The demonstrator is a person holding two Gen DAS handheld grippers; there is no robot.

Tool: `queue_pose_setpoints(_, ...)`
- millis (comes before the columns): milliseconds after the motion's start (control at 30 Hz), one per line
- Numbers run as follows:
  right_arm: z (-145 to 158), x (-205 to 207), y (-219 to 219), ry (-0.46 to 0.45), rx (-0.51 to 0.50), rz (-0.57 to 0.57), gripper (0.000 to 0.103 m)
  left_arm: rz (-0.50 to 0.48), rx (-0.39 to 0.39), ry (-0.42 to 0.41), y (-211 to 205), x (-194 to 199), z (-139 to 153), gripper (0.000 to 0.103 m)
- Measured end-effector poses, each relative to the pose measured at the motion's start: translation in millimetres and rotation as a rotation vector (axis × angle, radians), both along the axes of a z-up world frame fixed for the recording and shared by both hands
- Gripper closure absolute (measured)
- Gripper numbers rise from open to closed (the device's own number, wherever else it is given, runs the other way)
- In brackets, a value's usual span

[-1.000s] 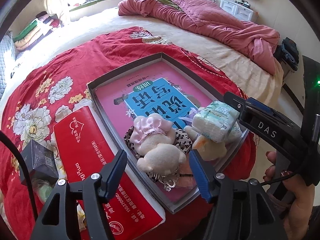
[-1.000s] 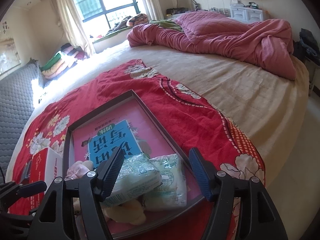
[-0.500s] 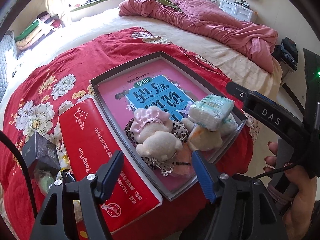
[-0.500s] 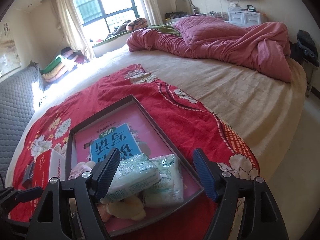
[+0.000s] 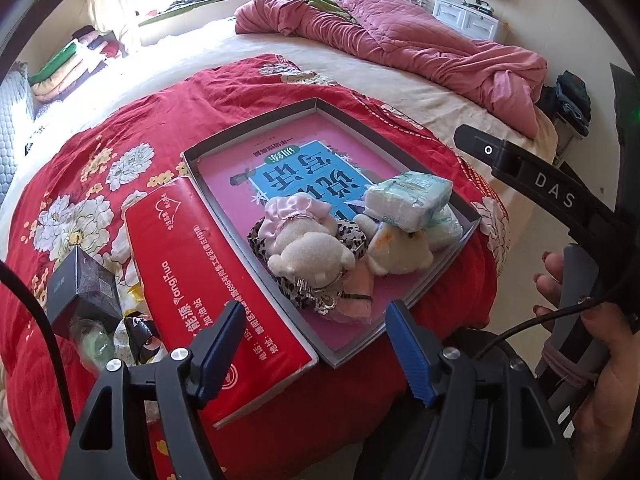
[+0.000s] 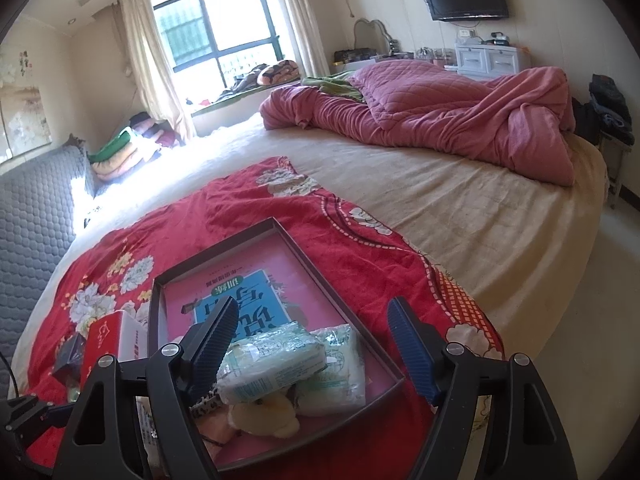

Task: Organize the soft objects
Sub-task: 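Withdraw both open tools from the tray toward the remaining pile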

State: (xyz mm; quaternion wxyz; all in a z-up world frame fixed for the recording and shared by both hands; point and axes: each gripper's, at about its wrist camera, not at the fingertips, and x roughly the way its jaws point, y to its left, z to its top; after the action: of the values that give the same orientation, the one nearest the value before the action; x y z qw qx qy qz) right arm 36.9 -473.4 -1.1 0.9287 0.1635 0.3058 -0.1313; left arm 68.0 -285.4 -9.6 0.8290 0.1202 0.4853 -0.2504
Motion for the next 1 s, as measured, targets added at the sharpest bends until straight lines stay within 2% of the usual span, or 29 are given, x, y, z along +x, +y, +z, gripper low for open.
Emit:
queue_pose_setpoints(533,25.1,-8.3,30.6,-0.043,-0.053,0.087,0.024,0.062,-0.018,-0.018,37.7,-6.5,10.0,0.03)
queue_pose_setpoints(800,37.8,-8.0,54.6,-0.057,-0.077,0.149,0.024,0.103,0.005,-0.097,59.1,-11.9,25.2,0.03)
queue_pose_setpoints(1000,45.6,-8.4,76.6,-0.067,-0.096,0.201,0.024,0.128,-0.01,-0.113,79.2,-15.0,33.8,0.03)
